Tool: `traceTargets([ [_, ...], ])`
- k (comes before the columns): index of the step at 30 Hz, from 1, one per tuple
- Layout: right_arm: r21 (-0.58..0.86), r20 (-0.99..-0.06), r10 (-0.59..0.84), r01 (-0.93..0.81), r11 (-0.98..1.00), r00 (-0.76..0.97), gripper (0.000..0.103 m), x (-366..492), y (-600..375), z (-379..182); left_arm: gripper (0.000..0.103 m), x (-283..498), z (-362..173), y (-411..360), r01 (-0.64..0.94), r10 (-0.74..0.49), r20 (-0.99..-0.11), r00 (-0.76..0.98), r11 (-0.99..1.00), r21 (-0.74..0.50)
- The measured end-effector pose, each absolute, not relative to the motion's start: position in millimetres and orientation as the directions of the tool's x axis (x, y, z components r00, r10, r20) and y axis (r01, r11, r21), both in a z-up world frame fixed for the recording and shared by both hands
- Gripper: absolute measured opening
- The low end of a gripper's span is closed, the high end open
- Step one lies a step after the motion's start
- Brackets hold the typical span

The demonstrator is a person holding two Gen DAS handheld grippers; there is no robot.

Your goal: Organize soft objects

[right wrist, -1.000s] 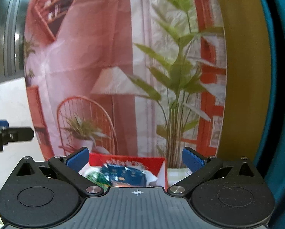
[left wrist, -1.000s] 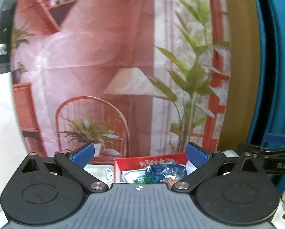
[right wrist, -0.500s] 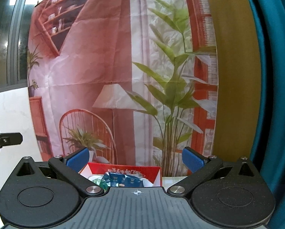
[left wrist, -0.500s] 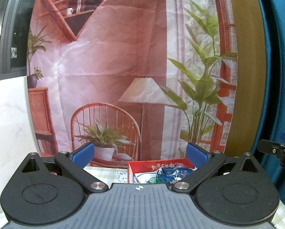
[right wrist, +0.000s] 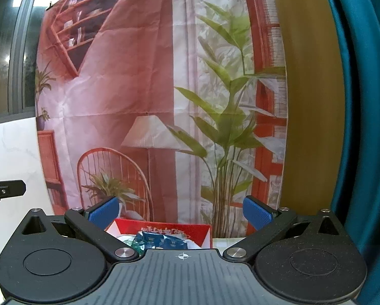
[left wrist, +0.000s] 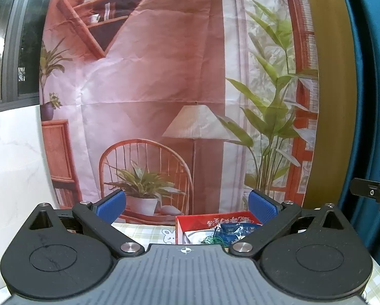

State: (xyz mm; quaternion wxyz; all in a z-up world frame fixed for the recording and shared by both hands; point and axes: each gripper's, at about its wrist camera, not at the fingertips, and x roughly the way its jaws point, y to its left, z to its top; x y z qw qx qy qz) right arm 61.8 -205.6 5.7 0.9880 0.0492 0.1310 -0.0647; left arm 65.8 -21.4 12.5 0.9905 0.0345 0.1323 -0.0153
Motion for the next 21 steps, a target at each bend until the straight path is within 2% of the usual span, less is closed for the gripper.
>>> traceTargets([
  [21, 0.075, -0.280, -0.132, 0.159, 0.984, 0.951, 0.103, 63.0, -209.0, 6.2, 0.103, 60.4, 11.7, -17.8, 0.038, -0.021, -0.253, 0.967, 0.997, 0.064],
])
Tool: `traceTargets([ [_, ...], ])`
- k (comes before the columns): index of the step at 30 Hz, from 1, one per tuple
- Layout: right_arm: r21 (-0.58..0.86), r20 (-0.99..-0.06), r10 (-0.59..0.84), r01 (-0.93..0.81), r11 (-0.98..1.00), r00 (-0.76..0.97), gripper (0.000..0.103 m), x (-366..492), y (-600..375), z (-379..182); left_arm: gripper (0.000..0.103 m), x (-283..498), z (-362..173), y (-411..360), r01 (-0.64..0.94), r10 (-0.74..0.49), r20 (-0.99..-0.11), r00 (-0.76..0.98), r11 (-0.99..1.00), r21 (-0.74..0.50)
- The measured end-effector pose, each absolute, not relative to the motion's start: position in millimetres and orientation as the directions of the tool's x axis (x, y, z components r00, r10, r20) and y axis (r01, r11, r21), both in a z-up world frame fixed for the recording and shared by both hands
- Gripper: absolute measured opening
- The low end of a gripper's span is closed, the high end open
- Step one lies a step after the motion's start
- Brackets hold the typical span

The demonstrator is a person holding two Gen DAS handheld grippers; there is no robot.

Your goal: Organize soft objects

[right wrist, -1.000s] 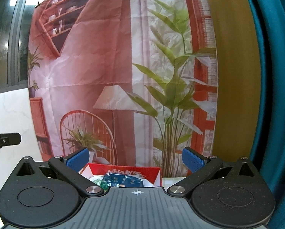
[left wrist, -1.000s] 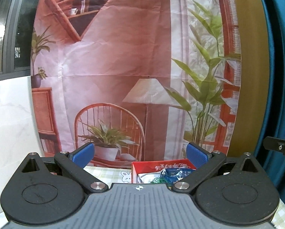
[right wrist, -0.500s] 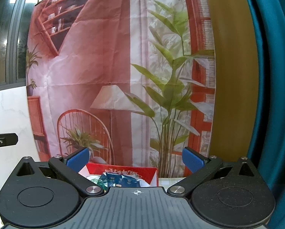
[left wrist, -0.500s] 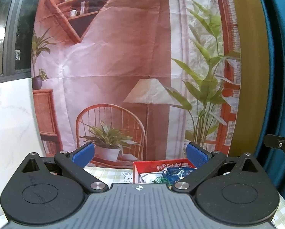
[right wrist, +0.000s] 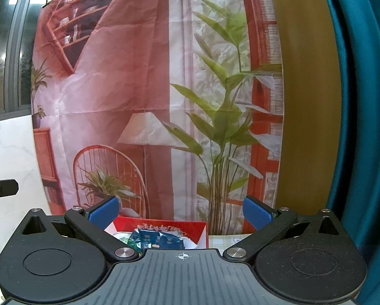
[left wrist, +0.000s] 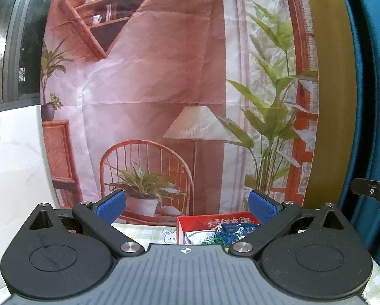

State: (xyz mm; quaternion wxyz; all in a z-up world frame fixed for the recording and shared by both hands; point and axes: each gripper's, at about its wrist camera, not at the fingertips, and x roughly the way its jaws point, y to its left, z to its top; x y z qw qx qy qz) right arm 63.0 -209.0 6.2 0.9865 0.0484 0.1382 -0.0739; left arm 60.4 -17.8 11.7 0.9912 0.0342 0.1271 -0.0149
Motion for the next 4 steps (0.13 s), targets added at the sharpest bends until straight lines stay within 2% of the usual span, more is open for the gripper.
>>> traceTargets([
  [4, 0.071, -0.283, -0.139, 0.165, 0.984, 0.949, 0.103, 63.6, -210.2, 6.8, 0.103, 59.2, 11.8, -17.4, 0.048, -0.032, -0.248, 0.968, 0.997, 0.057],
])
